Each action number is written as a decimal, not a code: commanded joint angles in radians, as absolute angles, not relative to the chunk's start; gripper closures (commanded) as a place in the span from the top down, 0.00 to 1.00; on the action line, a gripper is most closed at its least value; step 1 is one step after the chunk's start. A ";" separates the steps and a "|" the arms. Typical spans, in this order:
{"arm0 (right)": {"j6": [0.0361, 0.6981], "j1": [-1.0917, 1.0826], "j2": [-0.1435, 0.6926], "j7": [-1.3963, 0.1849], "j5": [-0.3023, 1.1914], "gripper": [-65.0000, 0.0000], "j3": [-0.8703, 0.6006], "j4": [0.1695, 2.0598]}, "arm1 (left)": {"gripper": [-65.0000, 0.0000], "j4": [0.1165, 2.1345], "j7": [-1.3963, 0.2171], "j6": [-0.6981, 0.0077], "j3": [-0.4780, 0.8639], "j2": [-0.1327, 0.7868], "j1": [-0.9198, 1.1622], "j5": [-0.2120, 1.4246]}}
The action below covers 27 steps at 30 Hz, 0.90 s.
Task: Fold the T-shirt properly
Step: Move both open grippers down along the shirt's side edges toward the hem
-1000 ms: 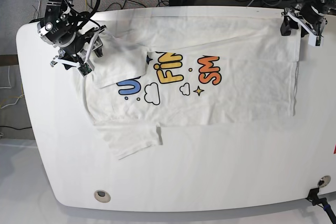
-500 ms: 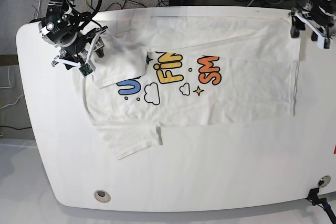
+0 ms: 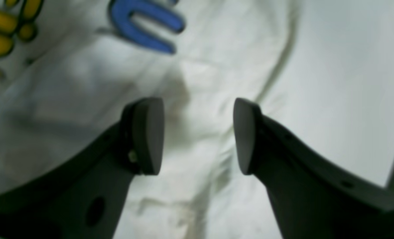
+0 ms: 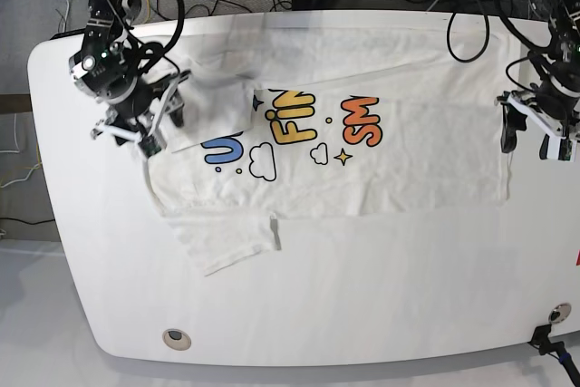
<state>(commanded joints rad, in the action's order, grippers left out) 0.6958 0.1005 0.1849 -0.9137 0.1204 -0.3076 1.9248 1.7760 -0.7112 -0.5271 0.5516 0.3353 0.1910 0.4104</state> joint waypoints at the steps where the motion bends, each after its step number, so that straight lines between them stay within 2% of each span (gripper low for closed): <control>1: 0.696 0.068 0.185 -0.914 0.120 0.50 -0.308 1.897 | 0.67 1.748 -0.711 -0.527 0.541 0.335 0.163 0.403; 11: 0.696 -0.231 0.211 -0.901 0.119 0.50 -0.308 1.552 | 0.67 1.544 -0.707 -0.530 0.532 0.341 -0.041 0.337; 17: 0.696 -0.360 0.245 -0.776 0.119 0.50 -0.306 1.302 | 0.67 1.420 -0.702 -0.530 0.532 0.357 -0.119 0.334; 27: 0.696 -0.526 0.280 -0.578 0.127 0.50 -0.311 0.955 | 0.67 1.271 -0.550 -0.530 0.498 0.383 -0.119 0.334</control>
